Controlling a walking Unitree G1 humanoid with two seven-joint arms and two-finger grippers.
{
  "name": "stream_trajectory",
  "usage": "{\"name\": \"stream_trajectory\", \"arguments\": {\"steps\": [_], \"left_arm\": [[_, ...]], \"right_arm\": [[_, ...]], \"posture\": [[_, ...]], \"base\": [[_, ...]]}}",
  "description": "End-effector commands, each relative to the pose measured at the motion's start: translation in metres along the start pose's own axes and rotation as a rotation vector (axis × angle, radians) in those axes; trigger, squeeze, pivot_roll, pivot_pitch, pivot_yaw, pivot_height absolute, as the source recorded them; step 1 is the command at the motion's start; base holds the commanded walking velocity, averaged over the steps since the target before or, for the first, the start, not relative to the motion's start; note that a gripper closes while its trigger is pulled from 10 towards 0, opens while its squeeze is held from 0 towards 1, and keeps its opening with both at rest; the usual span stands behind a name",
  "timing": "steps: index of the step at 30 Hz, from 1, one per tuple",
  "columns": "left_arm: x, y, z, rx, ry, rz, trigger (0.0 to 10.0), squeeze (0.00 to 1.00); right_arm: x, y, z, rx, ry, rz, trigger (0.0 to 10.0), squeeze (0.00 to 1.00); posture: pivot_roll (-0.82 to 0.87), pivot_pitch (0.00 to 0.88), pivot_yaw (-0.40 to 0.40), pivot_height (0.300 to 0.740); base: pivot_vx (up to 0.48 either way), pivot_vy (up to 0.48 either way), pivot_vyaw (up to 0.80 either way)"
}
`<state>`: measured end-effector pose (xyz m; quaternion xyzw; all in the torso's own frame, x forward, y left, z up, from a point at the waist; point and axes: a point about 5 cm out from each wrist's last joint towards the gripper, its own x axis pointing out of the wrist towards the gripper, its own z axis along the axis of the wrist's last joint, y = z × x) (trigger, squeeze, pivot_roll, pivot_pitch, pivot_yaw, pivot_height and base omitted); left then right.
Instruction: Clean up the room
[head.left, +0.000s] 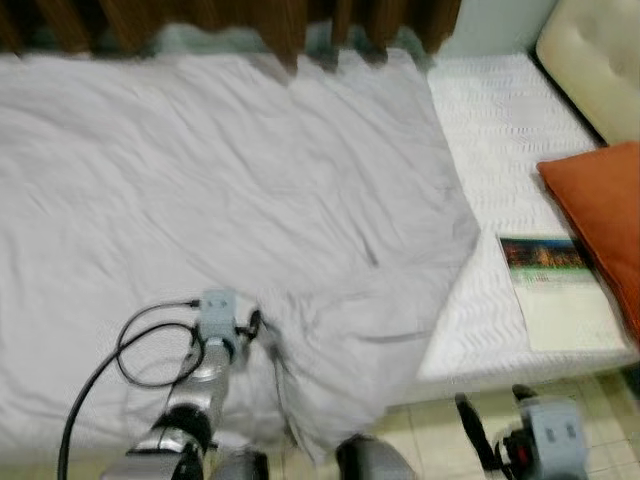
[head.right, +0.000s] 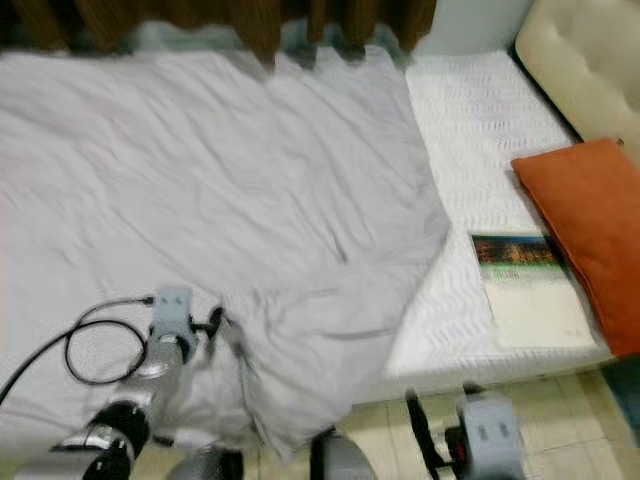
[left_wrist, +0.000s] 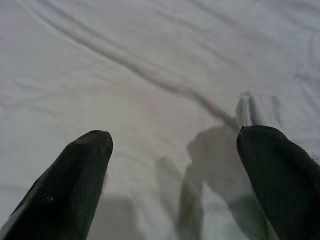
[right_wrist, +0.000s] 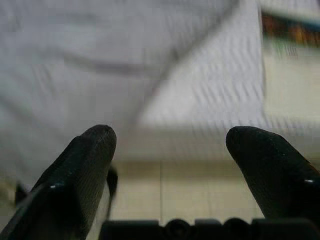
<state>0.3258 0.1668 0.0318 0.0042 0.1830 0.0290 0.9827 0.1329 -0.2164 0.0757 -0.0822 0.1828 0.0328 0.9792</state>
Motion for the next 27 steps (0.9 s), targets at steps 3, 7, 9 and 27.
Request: {"name": "stream_trajectory", "arguments": {"steps": [3,7,9,27], "left_arm": [[-0.004,0.005,-0.008,-0.108,-0.022,0.008,10.0,0.0],[-0.004,0.002,-0.001,-0.132,-0.078,-0.012,10.0,0.0],[-0.004,-0.002,0.007,-0.117,-0.146,-0.026,10.0,0.0],[-0.004,-0.009,0.027,-0.476,-0.21,-0.189,10.0,0.0]], "right_arm": [[-0.019,0.005,0.009,-0.013,0.007,0.022,10.0,0.0],[-0.025,0.003,0.007,-0.017,0.029,0.015,10.0,0.0],[-0.028,0.002,0.008,-0.02,0.037,0.008,10.0,0.0],[-0.038,-0.002,0.003,-0.038,0.075,-0.002,10.0,0.0]], "posture": [[-0.41,0.565,-0.134,0.74],[-0.41,0.569,-0.127,0.74],[-0.42,0.561,-0.122,0.74],[-0.4,0.572,-0.09,0.74]], "base": [[0.0,0.0,0.0],[0.0,0.0,0.0],[0.0,0.0,0.0],[0.0,0.0,0.0]]}}
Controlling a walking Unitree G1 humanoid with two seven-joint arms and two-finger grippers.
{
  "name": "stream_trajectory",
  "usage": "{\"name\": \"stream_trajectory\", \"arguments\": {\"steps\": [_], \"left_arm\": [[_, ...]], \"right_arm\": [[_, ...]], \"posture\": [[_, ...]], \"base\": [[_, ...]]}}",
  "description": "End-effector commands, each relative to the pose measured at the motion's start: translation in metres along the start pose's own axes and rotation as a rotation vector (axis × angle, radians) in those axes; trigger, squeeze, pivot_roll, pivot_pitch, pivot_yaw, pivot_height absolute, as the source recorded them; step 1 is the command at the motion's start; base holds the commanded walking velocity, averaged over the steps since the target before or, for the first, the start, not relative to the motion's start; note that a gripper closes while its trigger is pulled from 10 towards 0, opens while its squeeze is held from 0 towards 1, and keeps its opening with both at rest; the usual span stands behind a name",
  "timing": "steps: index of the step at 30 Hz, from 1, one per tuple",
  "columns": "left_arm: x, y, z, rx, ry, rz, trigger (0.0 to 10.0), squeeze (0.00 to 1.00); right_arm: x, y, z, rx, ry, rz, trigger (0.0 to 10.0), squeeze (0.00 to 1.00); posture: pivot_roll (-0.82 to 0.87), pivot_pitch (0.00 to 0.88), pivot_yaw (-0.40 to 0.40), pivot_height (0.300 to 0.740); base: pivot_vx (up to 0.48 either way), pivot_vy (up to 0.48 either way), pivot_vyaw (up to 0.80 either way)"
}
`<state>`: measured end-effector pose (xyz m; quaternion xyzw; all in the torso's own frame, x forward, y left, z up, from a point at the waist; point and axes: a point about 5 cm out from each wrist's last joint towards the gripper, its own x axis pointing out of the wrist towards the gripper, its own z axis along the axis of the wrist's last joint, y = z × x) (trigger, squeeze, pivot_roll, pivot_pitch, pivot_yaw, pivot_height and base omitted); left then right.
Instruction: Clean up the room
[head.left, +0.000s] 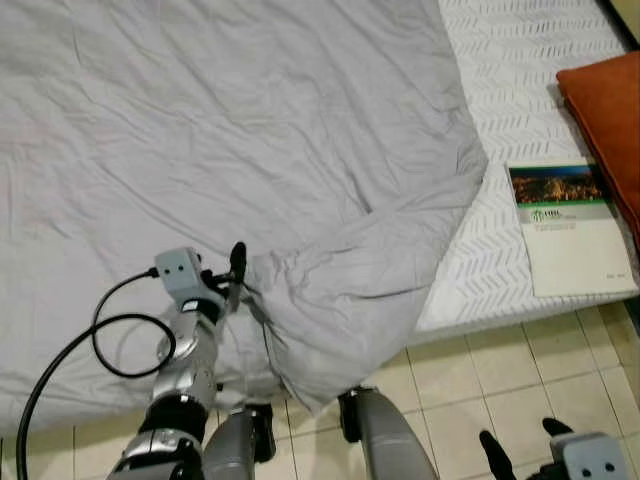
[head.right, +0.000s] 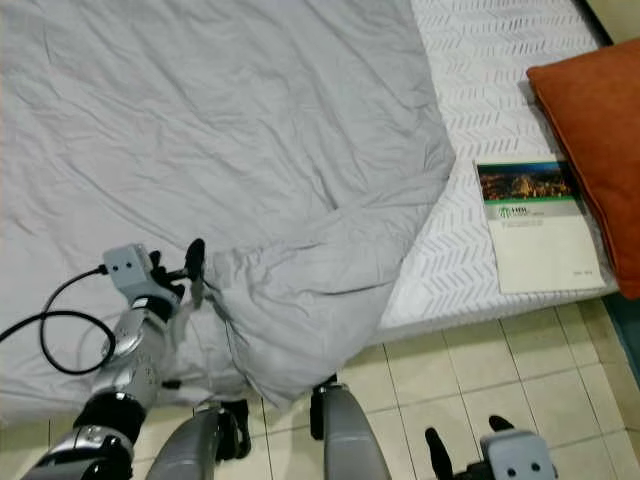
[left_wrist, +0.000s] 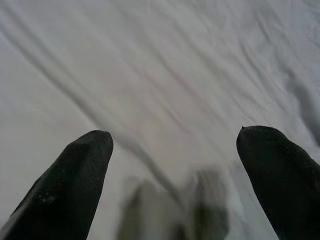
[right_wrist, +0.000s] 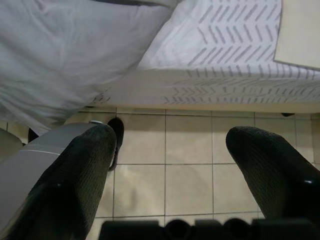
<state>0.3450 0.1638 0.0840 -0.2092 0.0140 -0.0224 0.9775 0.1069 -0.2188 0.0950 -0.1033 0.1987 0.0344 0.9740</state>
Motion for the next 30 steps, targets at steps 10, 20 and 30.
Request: {"name": "stream_trajectory", "arguments": {"steps": [10,20,30], "left_arm": [[-0.001,-0.018,-0.024,-0.16,0.091,-0.061,10.0,0.0],[-0.027,-0.014,-0.08,-0.116,0.405,-0.034,10.0,0.0],[-0.015,-0.011,-0.064,-0.066,0.355,-0.009,0.0,0.0]], "right_arm": [[-0.012,0.004,-0.008,0.001,0.048,0.001,10.0,0.0],[-0.011,0.008,-0.007,0.014,0.048,-0.001,10.0,0.0],[-0.01,0.011,-0.007,0.013,0.047,-0.009,10.0,0.0]], "posture": [[-0.42,0.576,-0.085,0.74],[-0.41,0.579,-0.073,0.74],[-0.41,0.555,-0.055,0.74]], "base": [[0.0,0.0,0.0],[0.0,0.0,0.0],[0.0,0.0,0.0]]}}
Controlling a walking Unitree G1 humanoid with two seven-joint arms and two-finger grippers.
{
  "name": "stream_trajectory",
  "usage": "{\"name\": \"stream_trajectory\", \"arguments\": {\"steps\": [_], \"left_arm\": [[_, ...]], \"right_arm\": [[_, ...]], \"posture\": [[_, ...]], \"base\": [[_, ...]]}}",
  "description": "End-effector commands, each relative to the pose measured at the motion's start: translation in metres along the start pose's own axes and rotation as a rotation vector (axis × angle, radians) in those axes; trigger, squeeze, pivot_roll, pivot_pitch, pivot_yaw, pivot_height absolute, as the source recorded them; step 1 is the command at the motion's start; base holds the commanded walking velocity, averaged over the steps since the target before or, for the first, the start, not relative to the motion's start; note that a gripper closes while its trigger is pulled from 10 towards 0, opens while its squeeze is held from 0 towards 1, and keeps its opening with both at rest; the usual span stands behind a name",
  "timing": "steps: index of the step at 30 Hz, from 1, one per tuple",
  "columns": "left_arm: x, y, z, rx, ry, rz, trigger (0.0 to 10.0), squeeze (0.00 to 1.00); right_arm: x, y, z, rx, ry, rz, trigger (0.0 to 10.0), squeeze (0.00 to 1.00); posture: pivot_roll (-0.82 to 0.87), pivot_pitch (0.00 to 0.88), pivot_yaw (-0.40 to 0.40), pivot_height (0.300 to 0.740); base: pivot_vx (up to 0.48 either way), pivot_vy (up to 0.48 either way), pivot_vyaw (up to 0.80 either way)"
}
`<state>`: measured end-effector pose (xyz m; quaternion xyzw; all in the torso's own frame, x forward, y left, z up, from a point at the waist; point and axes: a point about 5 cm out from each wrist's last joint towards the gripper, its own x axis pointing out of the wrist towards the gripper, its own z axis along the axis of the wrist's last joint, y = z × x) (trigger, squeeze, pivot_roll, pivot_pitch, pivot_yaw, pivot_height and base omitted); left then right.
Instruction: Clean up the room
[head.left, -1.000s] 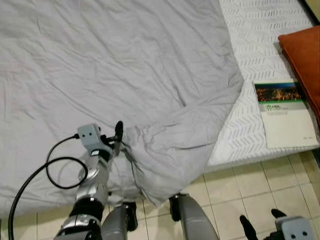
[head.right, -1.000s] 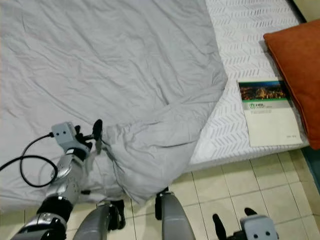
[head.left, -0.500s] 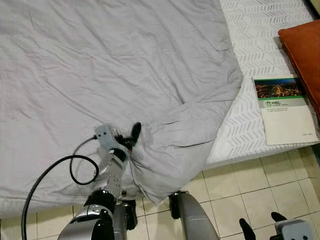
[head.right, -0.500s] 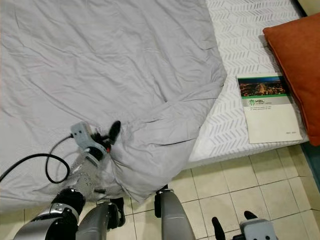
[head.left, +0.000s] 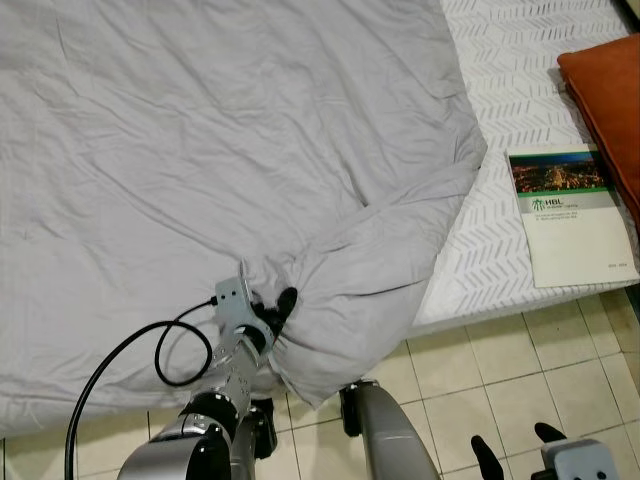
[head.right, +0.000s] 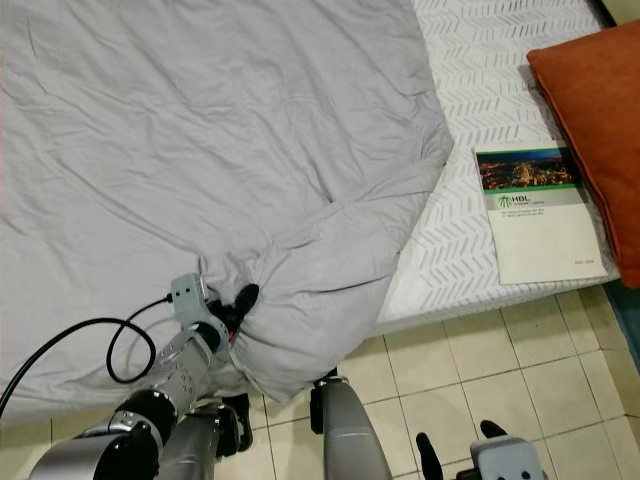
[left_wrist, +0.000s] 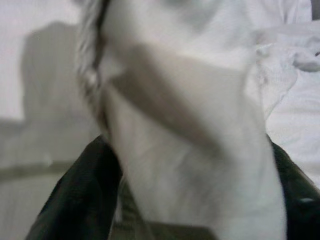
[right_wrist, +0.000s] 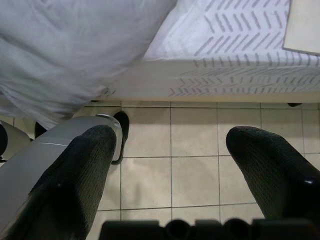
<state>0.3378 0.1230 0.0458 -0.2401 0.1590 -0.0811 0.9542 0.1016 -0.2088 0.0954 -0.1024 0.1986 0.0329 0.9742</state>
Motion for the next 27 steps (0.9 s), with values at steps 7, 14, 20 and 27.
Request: {"name": "stream_trajectory", "arguments": {"steps": [7,14,20,27], "left_arm": [[-0.01,0.023,-0.003,0.14,0.03,0.055,0.0,0.0],[-0.008,0.025,0.004,0.283,0.042,0.052,0.0,0.0],[-0.001,0.006,0.011,0.382,0.026,-0.061,0.0,0.0],[0.004,-0.029,0.008,0.42,-0.021,-0.234,10.0,0.0]], "right_arm": [[0.02,0.005,-0.013,0.033,0.019,-0.023,10.0,0.0],[0.055,0.002,-0.005,0.09,-0.048,-0.081,10.0,0.0],[0.064,-0.01,-0.015,0.13,-0.058,-0.176,10.0,0.0],[0.07,-0.014,-0.016,0.125,-0.071,-0.197,10.0,0.0]], "posture": [[-0.36,0.47,0.008,0.74],[-0.37,0.298,0.088,0.74],[-0.36,0.184,0.145,0.74],[-0.37,0.188,0.132,0.74]], "base": [[0.0,0.0,0.0],[0.0,0.0,0.0],[0.0,0.0,0.0],[0.0,-0.205,0.0]]}}
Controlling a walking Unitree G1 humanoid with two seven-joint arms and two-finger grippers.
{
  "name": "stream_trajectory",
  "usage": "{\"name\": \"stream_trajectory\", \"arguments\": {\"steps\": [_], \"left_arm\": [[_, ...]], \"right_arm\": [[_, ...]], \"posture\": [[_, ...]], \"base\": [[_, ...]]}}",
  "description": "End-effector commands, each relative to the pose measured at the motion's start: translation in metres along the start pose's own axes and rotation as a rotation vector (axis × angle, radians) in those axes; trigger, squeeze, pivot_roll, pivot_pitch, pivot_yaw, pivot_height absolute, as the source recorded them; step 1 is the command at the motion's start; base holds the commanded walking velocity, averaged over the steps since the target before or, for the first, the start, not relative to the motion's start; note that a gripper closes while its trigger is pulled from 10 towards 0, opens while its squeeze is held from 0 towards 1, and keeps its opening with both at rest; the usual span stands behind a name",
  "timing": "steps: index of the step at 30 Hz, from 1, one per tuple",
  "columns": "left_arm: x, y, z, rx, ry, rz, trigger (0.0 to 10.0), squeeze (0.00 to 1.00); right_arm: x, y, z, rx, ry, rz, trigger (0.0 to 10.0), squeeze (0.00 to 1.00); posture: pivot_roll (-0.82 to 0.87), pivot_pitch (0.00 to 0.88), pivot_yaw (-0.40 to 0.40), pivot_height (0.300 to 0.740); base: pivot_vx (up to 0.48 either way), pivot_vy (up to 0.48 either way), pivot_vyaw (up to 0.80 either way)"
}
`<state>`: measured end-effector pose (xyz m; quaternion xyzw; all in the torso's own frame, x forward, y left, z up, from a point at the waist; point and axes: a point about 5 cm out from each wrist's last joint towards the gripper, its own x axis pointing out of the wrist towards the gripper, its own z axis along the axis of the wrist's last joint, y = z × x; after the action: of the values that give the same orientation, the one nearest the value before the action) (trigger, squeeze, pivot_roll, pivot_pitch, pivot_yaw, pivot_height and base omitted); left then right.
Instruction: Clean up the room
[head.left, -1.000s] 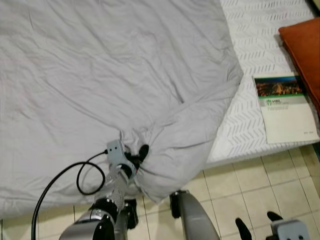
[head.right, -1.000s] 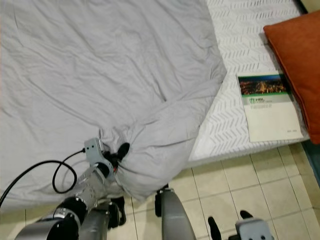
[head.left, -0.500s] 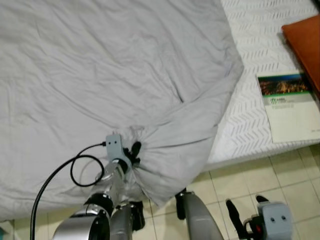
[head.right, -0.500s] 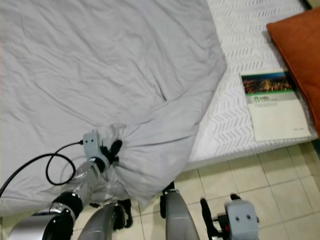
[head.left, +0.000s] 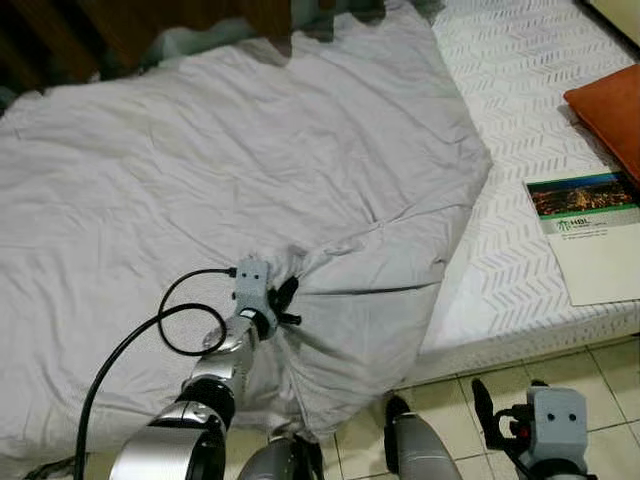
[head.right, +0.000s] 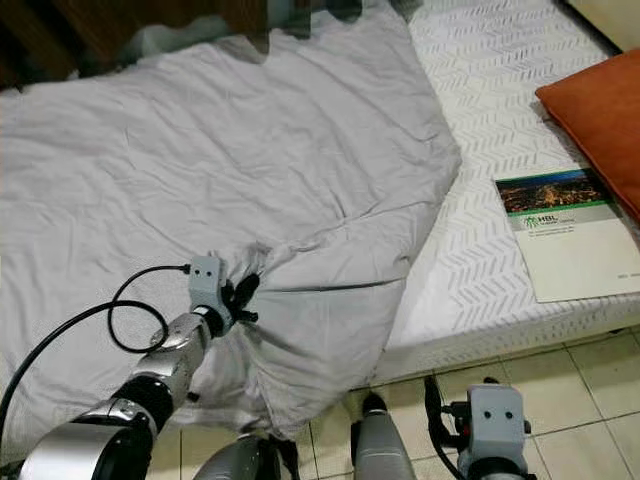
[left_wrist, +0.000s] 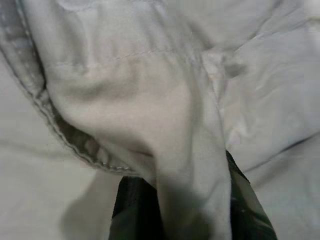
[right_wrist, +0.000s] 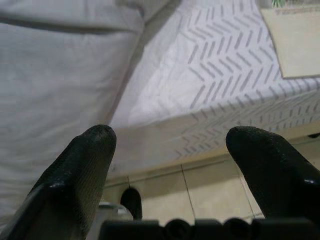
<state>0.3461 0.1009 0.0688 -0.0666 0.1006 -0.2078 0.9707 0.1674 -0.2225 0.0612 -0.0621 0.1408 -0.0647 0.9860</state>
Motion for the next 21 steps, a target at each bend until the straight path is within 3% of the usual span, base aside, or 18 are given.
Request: {"name": "stream_trajectory", "arguments": {"steps": [1,6,11,17,21], "left_arm": [[-0.001,-0.011,-0.007,0.03,0.005,-0.054,10.0,0.0],[0.001,-0.028,-0.014,0.038,0.022,-0.096,10.0,0.0],[0.005,-0.064,-0.028,0.073,0.086,-0.215,10.0,0.0],[0.008,-0.086,-0.032,0.112,0.119,-0.296,10.0,0.0],[0.006,-0.088,-0.035,0.116,0.126,-0.316,10.0,0.0]], "right_arm": [[-0.006,-0.003,-0.008,-0.006,0.031,-0.001,10.0,0.0],[-0.007,-0.004,-0.008,-0.016,0.029,0.005,10.0,0.0],[0.001,0.006,-0.007,-0.04,0.009,0.053,10.0,0.0],[0.013,0.011,0.004,-0.042,-0.038,0.059,10.0,0.0],[0.01,0.009,0.004,-0.047,-0.045,0.053,10.0,0.0]], "posture": [[-0.37,0.195,0.125,0.74],[-0.38,0.204,0.121,0.74],[-0.38,0.196,0.149,0.74],[-0.4,0.168,0.167,0.74],[-0.41,0.167,0.17,0.74]], "base": [[0.0,-0.48,0.0],[0.0,-0.48,0.0],[0.0,-0.48,0.0],[0.0,-0.48,0.0],[0.0,-0.48,0.0]]}}
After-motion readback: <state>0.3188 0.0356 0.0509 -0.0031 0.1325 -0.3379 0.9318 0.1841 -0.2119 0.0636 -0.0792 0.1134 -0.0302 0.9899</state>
